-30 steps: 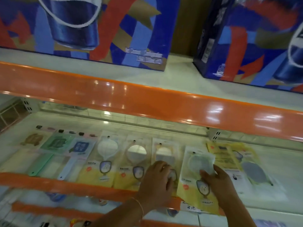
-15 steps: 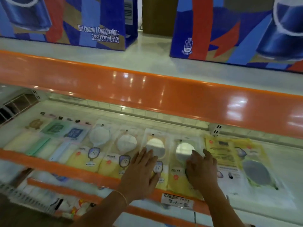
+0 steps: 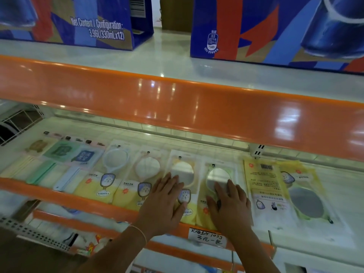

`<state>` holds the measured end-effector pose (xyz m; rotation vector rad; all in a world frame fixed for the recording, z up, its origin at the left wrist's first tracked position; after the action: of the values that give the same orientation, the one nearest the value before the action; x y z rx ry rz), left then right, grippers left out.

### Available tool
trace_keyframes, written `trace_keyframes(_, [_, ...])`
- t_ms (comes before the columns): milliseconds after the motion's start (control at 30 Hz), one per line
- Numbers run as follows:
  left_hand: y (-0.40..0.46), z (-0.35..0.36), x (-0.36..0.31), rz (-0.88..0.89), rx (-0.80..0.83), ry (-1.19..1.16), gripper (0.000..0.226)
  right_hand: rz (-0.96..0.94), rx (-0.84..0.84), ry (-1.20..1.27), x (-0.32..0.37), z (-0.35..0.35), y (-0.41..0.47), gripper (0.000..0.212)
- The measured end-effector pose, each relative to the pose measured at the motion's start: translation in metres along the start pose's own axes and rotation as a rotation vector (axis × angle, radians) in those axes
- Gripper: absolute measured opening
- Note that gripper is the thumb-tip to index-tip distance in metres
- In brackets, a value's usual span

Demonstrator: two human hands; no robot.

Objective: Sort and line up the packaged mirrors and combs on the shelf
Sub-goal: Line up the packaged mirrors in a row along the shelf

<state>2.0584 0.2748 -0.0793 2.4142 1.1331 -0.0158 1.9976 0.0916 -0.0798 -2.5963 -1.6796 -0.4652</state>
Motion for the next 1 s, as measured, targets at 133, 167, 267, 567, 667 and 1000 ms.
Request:
trace_keyframes(133, [0.000, -0.001, 0.002, -0.014, -0.010, -0.012, 0.062, 0.009, 0.003, -0.006, 0.002, -0.002, -0.002, 0.071])
trace_keyframes(167, [0.000, -0.001, 0.002, -0.017, -0.017, -0.019, 0.062, 0.010, 0.000, 0.000, 0.002, -0.003, -0.002, 0.071])
trace_keyframes(267, [0.000, 0.000, 0.003, -0.018, -0.018, -0.046, 0.063, 0.007, 0.030, -0.021, 0.002, -0.001, -0.003, 0.072])
trace_keyframes(567, [0.000, -0.001, 0.003, -0.024, -0.030, -0.065, 0.064, 0.035, 0.028, -0.044, 0.006, -0.002, -0.008, 0.076])
trace_keyframes(667, [0.001, -0.001, 0.003, -0.028, -0.041, -0.086, 0.063, 0.059, 0.028, -0.026, 0.007, -0.003, -0.009, 0.072])
trace_keyframes(1000, [0.000, -0.001, 0.004, -0.044, -0.020, -0.076, 0.070, 0.029, 0.054, -0.013, 0.003, -0.002, -0.014, 0.075])
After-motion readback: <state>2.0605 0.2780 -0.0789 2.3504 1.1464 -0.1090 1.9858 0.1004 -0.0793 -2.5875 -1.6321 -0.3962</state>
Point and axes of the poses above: each hand's wrist, its own y-axis towards the middle knuckle, its own z-axis out of the palm, x = y × z, the point moved 8 cm from there along y, towards the middle knuckle, and after that the axes turned 13 degrees about -x, right-handed, at the moved point
